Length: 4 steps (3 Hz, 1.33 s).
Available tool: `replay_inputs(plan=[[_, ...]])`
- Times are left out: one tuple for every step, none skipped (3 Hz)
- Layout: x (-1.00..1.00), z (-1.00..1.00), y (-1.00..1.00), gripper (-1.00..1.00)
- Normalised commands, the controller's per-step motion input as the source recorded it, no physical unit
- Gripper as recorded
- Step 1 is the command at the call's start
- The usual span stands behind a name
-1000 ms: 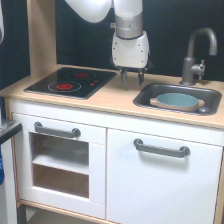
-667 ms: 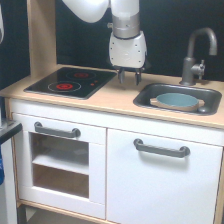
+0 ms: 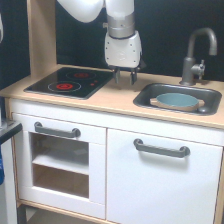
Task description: Place the pot in the sink
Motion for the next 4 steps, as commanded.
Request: replay_inputs(plan=[[-0.3, 0.29, -0.17, 0.99], [-0.31, 0.35, -0.16, 0.99], [-0.39, 0.44, -0.21, 1.0], [-0.49, 0.59, -0.25, 1.0]])
